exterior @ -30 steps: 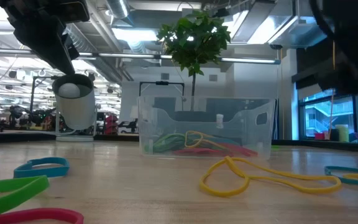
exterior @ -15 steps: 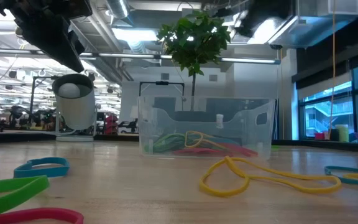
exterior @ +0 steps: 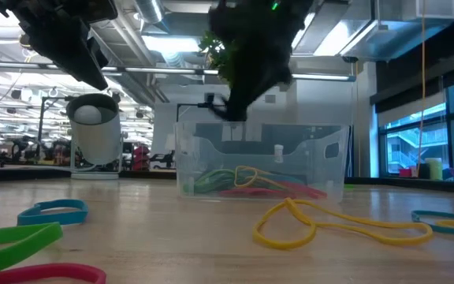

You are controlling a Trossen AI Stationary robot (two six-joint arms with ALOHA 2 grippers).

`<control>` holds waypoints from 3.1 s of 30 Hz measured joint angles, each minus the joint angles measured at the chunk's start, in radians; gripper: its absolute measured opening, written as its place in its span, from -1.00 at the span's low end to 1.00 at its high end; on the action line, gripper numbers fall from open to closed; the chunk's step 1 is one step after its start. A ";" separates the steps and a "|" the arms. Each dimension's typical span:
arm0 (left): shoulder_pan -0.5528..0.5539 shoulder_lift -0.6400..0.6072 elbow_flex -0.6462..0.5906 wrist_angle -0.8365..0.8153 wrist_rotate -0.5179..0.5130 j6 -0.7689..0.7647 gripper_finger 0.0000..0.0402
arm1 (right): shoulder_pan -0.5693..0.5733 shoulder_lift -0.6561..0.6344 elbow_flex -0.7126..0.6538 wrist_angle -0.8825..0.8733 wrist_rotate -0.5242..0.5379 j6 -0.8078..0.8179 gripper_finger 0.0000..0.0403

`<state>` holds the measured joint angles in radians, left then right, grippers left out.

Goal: Pick and place rubber bands into bin
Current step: Put the black rubber band into the bin, then put the green rubber band into the bin

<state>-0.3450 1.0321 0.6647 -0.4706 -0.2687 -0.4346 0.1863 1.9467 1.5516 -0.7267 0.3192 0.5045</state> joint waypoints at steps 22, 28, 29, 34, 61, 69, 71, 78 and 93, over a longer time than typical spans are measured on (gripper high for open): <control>0.000 0.000 0.000 0.004 -0.042 0.003 -0.94 | -0.042 -0.047 0.009 -0.118 -0.020 0.010 0.15; 0.000 0.000 0.000 0.006 -0.046 -0.029 -0.86 | 0.013 -0.195 -0.020 -0.219 0.049 -0.001 0.02; 0.000 0.000 0.000 0.009 -0.049 -0.038 -0.82 | 0.025 -0.225 -0.047 -0.234 0.056 0.017 -0.03; 0.022 0.000 0.000 0.060 -0.060 -0.054 -0.56 | 0.098 -0.428 -0.278 -0.228 0.083 0.183 -0.29; 0.629 0.713 0.605 -0.062 0.021 0.002 -0.38 | 0.295 -1.149 -1.042 -0.028 0.083 0.454 -0.77; 0.677 0.897 0.681 -0.078 0.098 -0.062 -0.47 | 0.295 -1.164 -1.093 -0.024 0.080 0.409 -0.77; 0.681 0.923 0.683 -0.089 0.117 -0.083 -0.48 | 0.295 -1.177 -1.102 -0.028 0.080 0.397 -0.77; 0.676 0.991 0.685 -0.102 0.120 -0.103 -0.50 | 0.295 -1.246 -1.119 -0.039 0.080 0.358 -0.77; 0.660 0.986 0.683 -0.153 0.148 -0.137 -0.99 | 0.295 -1.295 -1.121 -0.037 0.081 0.343 -0.77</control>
<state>0.3152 2.0181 1.3478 -0.6238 -0.1206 -0.5713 0.4808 0.6518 0.4307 -0.7634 0.4004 0.8471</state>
